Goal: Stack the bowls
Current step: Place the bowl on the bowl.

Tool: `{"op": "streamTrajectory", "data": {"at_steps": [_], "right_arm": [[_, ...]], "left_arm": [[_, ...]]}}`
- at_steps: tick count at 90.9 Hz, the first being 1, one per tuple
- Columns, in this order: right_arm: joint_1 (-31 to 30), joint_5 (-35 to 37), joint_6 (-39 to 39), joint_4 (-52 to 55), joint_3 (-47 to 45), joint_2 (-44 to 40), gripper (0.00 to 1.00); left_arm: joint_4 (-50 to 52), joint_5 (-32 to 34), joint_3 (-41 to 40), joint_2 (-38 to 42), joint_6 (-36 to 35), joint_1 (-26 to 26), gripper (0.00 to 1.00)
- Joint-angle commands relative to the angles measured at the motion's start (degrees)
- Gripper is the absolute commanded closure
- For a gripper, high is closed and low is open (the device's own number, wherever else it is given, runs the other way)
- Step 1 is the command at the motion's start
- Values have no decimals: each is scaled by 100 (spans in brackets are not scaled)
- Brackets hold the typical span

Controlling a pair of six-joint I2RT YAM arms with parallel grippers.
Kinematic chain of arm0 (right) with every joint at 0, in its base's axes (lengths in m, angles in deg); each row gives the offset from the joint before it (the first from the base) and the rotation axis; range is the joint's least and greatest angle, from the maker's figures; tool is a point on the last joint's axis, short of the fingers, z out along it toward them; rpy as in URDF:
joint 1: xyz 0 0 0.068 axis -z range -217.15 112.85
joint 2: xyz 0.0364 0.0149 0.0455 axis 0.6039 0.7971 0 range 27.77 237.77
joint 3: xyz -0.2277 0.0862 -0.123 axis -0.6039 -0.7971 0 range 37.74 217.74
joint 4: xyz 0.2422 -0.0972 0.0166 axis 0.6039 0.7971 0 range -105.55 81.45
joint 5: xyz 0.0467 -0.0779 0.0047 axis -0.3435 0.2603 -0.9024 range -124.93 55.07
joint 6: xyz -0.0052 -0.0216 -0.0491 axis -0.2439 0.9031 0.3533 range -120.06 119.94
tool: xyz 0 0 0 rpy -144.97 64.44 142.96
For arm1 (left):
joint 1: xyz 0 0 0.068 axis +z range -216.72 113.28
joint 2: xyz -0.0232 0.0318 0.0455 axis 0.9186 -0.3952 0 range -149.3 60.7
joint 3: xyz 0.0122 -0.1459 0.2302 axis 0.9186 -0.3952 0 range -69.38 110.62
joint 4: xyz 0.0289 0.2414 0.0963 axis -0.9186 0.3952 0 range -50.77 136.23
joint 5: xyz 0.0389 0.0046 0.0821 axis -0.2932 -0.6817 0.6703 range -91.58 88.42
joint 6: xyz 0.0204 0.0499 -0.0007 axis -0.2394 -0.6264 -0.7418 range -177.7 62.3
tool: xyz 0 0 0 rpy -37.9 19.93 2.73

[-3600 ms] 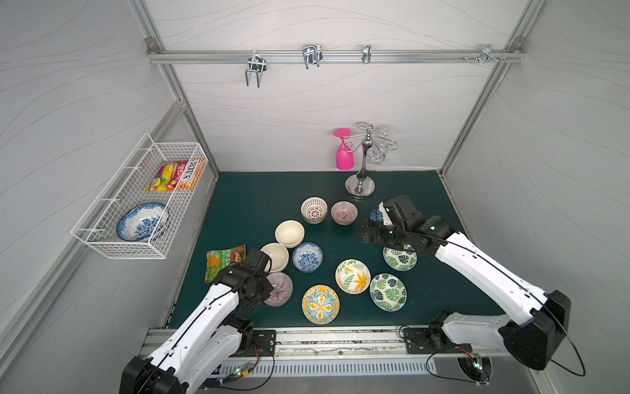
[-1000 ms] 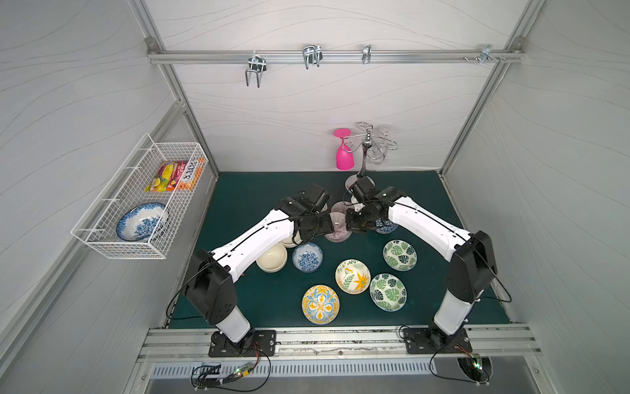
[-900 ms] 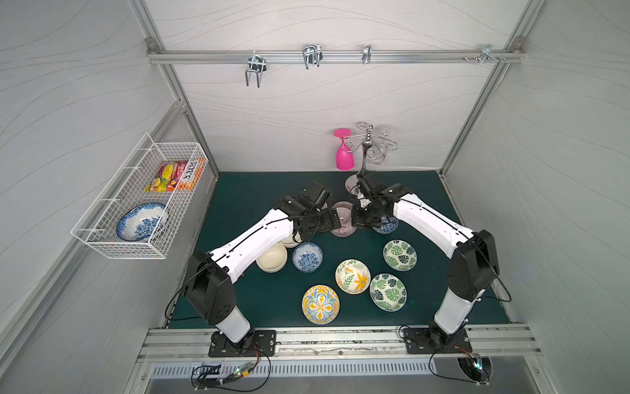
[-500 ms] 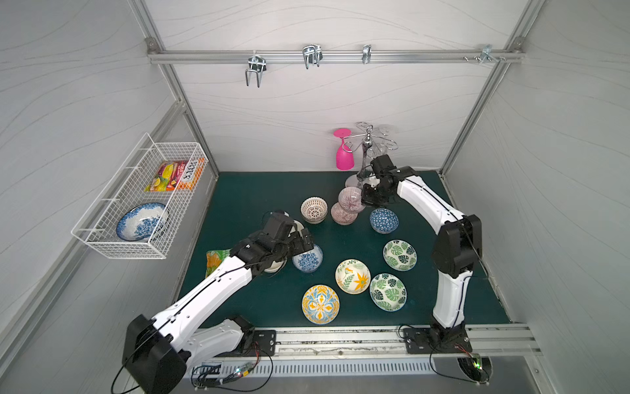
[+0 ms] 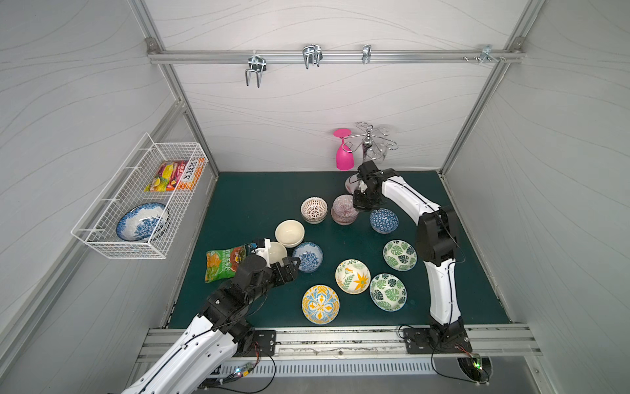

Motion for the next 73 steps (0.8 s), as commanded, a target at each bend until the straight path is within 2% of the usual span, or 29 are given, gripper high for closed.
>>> {"op": "streamTrajectory", "data": {"at_steps": [1,24,28,40,47,52,58,73], "right_arm": [[-84,111,40,71,212,92,100],[-216,239,31,184,376,339,100],[-230,235,13,183,380,357,97],[-243,214,-36,210,450,378,75],[-243,211,-57,267,520,365,53],[-243,233,-64,335,563,336,42],[-228,231,-72,371,549,245,36],[-74,120,-204,260,172,-312,33]], "left_arm": [[-270,113,-14,-88,22,-9,1],[-476,93,-146,-168,29,-10,1],[-487,95,-160,-160,22,-12,1],[-538,104,-197,-181,41,-10,1],[-555,106,-197,-238,37,-16,1],[-563,96,-193,-271,34,-16,0],[-576,95,-176,-297,11,-16,0],[-614,30,-163,-395,0,-13,0]]}}
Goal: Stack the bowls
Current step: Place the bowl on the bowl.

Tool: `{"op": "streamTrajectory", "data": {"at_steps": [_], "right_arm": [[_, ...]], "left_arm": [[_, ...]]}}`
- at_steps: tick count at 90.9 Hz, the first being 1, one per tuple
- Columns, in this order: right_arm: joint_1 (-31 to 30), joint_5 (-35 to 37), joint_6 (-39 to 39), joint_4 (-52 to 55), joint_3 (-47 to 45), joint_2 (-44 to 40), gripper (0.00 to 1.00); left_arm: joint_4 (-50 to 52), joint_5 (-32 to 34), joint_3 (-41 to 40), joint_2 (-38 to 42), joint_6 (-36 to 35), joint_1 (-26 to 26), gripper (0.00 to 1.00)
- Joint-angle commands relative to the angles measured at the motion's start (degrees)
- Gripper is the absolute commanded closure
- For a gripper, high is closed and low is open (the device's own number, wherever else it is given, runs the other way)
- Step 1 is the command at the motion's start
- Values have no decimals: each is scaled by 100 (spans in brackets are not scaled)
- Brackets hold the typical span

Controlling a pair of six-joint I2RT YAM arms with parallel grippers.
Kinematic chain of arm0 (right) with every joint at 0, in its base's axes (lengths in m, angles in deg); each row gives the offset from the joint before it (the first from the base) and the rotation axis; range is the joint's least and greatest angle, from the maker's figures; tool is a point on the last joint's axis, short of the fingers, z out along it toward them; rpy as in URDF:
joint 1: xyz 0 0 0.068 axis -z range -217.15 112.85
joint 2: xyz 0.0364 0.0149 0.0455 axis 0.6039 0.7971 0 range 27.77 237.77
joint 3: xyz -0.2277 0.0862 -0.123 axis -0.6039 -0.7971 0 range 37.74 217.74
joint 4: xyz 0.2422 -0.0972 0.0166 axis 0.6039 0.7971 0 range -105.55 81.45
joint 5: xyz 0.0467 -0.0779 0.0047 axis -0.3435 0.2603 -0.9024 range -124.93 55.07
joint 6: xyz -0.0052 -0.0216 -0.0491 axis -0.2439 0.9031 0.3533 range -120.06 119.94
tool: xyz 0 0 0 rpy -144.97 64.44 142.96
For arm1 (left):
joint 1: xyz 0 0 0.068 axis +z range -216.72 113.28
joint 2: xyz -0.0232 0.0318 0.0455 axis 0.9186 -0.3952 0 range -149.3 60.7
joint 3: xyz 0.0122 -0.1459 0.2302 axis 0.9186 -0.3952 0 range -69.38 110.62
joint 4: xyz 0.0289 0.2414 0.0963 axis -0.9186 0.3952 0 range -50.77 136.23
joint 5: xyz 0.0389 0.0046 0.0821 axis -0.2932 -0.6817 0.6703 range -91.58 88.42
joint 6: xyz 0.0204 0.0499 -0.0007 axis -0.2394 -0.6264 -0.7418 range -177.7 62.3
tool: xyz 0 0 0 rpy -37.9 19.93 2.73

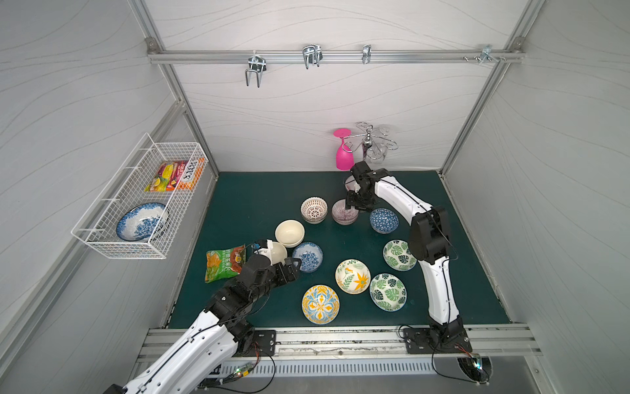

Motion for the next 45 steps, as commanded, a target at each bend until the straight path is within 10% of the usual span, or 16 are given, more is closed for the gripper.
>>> {"op": "streamTrajectory", "data": {"at_steps": [1,45], "right_arm": [[124,-76,-139,138,-235,-610,33],[1768,-664,-60,-396,-2861,-2698,33]], "left_arm": [[-317,-5,56,-77,-31,-15,0],[-306,148,438,-917,-116,-417,0]]}}
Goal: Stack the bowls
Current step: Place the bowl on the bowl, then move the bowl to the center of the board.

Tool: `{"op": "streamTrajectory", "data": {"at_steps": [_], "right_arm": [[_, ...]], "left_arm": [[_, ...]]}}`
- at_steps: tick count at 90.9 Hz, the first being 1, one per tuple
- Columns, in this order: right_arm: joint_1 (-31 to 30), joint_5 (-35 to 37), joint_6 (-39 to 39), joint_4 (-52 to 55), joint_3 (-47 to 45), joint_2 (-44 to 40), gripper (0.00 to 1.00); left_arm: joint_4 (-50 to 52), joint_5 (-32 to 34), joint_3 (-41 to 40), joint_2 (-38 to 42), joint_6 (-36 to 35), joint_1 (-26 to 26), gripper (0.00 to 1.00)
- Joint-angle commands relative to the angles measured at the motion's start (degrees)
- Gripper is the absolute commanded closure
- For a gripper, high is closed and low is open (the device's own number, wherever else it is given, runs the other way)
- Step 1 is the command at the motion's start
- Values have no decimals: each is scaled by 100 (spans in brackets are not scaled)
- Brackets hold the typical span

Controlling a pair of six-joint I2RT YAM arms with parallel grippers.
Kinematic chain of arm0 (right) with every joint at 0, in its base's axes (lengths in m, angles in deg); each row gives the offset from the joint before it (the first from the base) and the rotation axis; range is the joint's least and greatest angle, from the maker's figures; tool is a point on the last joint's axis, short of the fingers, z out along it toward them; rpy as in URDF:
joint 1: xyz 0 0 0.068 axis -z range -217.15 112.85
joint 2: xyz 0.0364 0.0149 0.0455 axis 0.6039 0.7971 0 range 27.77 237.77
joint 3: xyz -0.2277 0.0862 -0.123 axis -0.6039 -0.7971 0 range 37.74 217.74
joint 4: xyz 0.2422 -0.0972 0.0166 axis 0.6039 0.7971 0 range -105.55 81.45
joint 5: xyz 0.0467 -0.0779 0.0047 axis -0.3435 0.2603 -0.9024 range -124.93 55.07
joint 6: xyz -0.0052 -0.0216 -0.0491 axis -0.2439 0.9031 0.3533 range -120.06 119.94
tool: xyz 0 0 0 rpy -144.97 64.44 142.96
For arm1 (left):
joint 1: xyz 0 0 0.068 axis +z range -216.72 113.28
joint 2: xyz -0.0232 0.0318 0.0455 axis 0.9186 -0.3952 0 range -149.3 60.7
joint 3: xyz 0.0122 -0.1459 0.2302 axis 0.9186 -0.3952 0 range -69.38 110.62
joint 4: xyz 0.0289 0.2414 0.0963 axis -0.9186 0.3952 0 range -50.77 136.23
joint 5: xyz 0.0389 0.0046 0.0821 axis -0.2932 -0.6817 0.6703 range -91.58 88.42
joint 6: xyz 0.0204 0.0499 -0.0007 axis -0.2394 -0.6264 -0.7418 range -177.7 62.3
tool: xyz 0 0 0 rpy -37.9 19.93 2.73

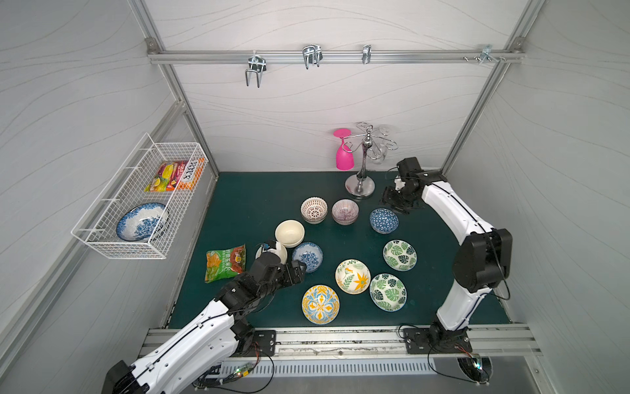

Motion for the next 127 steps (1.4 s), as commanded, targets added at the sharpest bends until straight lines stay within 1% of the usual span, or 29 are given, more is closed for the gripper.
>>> {"op": "streamTrajectory", "data": {"at_steps": [1,12,22,39,57,60,70,81,86,101,118,127], "right_arm": [[373,-275,92,-85,-410,11,34],[648,-319,123,-231,-649,123,36],[689,-153,140,-242,-680,354,39],[693,99,94,-436,-818,663,49],[695,133,12,-629,-969,947,60],[693,134,-8,-656,-971,979,62],[686,120,-53,-714,-940,1065,75],[673,54,-112,-712,-794,1169,92],[666,7,-146,-699,-699,1214,96],[575,-31,-210,-651,-288,1382,99],[206,22,-293,-541,241,1755,99],[67,67,-350,-490,379,1930,98]], "left_arm": [[-241,145,316,-126,-84,-65,1],[-243,188,359,-293,-62,-75,3],[-244,234,407,-461,-61,-68,4],[-265,261,460,-632,-78,-75,6],[-288,304,457,-677,-69,-73,7],[-291,319,461,-691,-66,-75,8],[-287,322,485,-739,-69,-75,8],[-306,323,497,-797,-71,-75,9],[-311,324,498,-813,-60,-71,10],[-322,338,490,-816,-57,-69,10],[-337,360,479,-828,-32,-75,11],[-321,368,482,-854,-22,-69,11]]}}
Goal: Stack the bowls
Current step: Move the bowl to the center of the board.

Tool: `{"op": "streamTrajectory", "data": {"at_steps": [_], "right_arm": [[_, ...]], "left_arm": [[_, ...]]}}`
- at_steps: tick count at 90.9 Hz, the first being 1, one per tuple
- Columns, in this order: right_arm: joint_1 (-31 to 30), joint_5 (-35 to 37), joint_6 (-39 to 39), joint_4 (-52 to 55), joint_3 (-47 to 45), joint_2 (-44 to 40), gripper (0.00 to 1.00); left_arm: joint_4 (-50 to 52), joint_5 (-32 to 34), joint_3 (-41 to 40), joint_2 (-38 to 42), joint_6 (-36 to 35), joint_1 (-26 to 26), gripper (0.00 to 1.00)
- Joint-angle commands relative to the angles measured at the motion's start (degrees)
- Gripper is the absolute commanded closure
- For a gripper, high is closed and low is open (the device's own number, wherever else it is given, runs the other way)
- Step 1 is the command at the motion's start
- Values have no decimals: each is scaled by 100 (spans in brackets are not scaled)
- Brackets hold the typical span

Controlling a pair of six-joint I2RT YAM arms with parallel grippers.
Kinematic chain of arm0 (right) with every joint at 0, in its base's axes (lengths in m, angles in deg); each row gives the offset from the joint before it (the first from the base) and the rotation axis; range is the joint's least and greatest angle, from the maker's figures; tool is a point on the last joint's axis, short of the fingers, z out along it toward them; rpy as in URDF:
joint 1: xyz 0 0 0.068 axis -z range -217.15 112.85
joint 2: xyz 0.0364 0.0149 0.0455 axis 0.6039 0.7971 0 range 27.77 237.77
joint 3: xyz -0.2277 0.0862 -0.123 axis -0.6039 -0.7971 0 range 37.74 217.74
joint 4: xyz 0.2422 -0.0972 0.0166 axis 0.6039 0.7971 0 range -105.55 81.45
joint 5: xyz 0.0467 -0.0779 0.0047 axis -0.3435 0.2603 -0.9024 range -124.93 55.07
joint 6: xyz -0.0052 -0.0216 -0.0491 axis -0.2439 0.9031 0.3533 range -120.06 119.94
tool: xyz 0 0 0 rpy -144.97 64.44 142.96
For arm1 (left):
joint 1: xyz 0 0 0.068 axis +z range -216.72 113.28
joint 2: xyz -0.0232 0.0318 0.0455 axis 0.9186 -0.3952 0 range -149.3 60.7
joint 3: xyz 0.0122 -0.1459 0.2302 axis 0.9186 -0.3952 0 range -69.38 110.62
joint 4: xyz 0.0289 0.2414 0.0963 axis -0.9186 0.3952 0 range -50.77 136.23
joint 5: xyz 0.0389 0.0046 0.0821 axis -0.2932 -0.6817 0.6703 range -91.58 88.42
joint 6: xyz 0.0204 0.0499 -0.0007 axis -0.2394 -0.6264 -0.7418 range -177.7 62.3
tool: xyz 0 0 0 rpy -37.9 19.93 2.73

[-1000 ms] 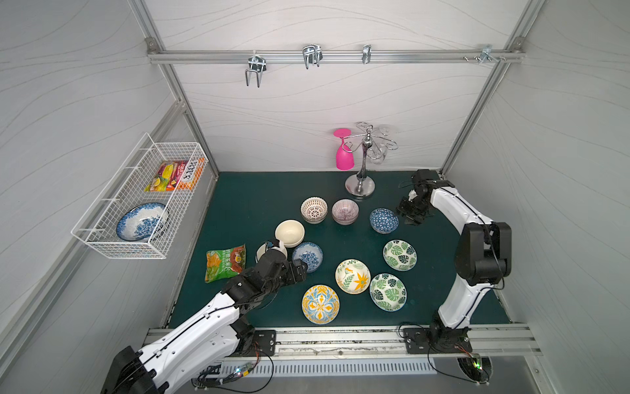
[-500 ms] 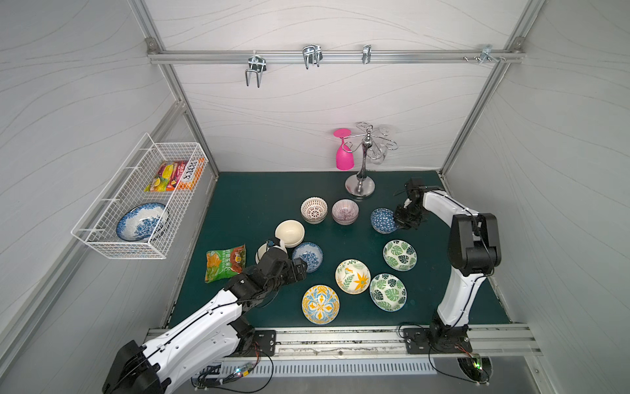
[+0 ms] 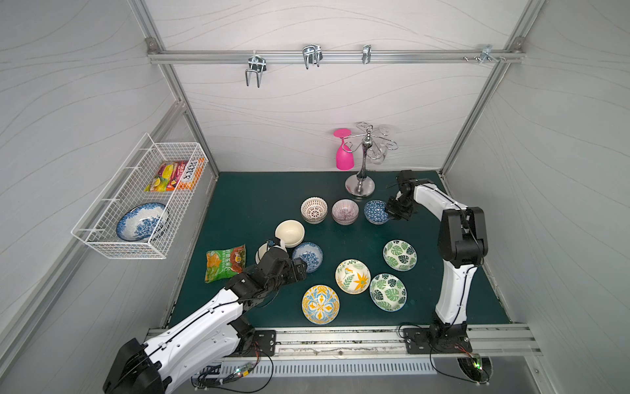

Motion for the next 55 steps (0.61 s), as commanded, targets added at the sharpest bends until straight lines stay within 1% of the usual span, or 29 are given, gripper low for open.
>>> {"op": "streamTrajectory", "data": {"at_steps": [1,17,31,50,55], "right_arm": [[-196,-2,-141,156,208,183,98],[-222,24,-197,122,141,162,96],[-214,61,-156,215,97,5,95],[-219,13,-123,131,-318,-284,94],[-220,-35,-113,116,-398,-315,92]], "left_arm": [[-178,95,269,-37,-19,-13,11],[-123,135,330,-140,-21,-10,13],[-36,158,486,-440,3,-15,16],[74,197,614,-729,45,-15,19],[92,223,622,-750,63,-16,19]]}}
